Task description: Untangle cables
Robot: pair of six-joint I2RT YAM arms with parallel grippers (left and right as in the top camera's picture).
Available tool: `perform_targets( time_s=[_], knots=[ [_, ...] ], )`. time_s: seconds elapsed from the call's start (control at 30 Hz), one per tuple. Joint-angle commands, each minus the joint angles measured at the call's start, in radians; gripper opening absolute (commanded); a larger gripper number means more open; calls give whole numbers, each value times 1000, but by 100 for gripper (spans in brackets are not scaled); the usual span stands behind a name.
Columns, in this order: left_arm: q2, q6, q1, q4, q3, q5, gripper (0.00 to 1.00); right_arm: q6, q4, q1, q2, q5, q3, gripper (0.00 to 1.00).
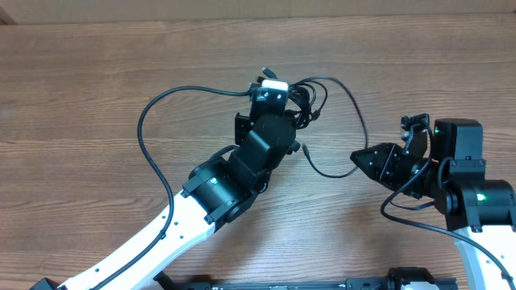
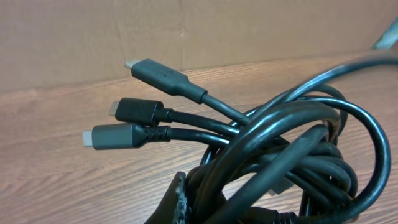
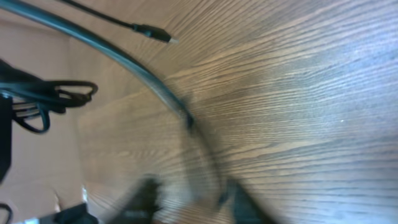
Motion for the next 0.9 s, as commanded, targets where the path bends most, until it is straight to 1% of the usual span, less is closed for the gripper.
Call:
perform_targets(
  time_s=[0.0,0.03,0.07,0.2,0.27,0.4,0.57,0.7,0.87],
  knots=[
    [-11,146,-6,2,14,21,4,-16,6,3,-2,15,29,66],
    [-11,171,-6,2,14,43,4,-16,6,3,-2,15,29,72],
    [-11,198,-6,3,14,69,4,-16,6,3,-2,14,29,76],
    [-11,280,-6,4,14,182,4,-17,26,3,-2,-34,29,77],
    [-11,303,-6,5,14,236,4,-17,47,3,-2,-85,29,77],
    [-11,306,-6,5,14,328,4,-17,90,3,-2,-186,29,76],
    [-11,310,-7,6,14,427,4,-16,96,3,-2,-201,29,75],
    [-5,349,-12,-4,14,491,4,-17,114,3,-2,-264,29,68],
    [16,353,-21,-1,14,484,4,-17,128,3,-2,-304,29,64]
  ],
)
